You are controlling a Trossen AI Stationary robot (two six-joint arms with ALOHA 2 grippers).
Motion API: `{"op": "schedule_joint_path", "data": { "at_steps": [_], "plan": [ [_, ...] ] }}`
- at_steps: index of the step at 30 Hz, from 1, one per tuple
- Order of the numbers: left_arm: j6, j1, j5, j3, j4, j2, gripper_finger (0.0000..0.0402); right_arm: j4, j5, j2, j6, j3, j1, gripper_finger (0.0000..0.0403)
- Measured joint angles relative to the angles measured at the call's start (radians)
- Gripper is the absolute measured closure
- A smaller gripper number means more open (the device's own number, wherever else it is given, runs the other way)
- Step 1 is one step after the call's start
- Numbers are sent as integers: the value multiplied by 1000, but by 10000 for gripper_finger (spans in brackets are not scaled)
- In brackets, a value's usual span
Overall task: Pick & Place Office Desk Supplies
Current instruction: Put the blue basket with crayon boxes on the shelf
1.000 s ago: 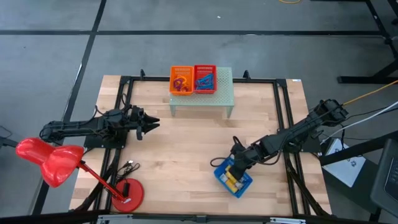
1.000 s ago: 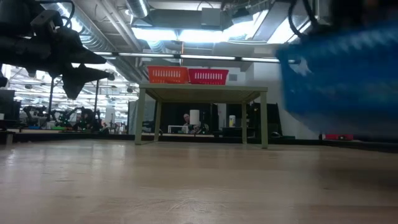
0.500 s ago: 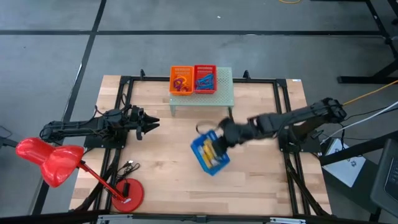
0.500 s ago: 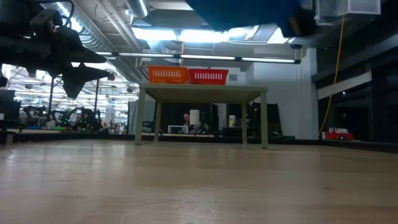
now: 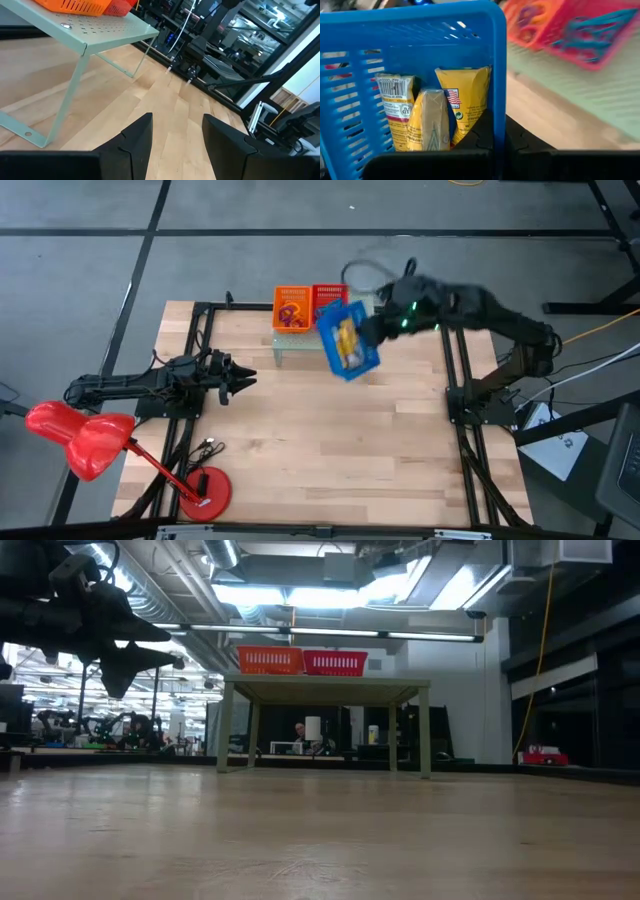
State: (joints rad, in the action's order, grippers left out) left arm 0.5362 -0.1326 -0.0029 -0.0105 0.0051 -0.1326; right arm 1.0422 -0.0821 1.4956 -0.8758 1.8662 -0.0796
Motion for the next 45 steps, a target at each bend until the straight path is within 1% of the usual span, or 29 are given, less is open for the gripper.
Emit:
{"op": "schedule_joint_path", "data": {
  "at_steps": [4,10,14,18,24,31,39,42,45],
  "plan": [
    [0,0,0,0,0,0,233,103,65,0,33,68,-153,402],
    [0,0,0,0,0,-1,233,198,200,6,99,81,-392,400],
    [0,0,0,0,0,-1,233,313,217,49,153,82,-515,401],
    [0,0,0,0,0,-1,233,404,225,108,205,81,-597,401],
    [0,0,0,0,0,-1,233,359,237,192,207,81,-659,401],
    [0,0,0,0,0,-1,233,362,217,284,215,81,-683,401],
    [0,0,0,0,0,-1,233,347,175,318,237,81,-706,401],
    [0,0,0,0,0,-1,233,319,145,318,232,81,-708,401],
    [0,0,0,0,0,-12,233,286,138,318,222,81,-708,401]
  ]
}}
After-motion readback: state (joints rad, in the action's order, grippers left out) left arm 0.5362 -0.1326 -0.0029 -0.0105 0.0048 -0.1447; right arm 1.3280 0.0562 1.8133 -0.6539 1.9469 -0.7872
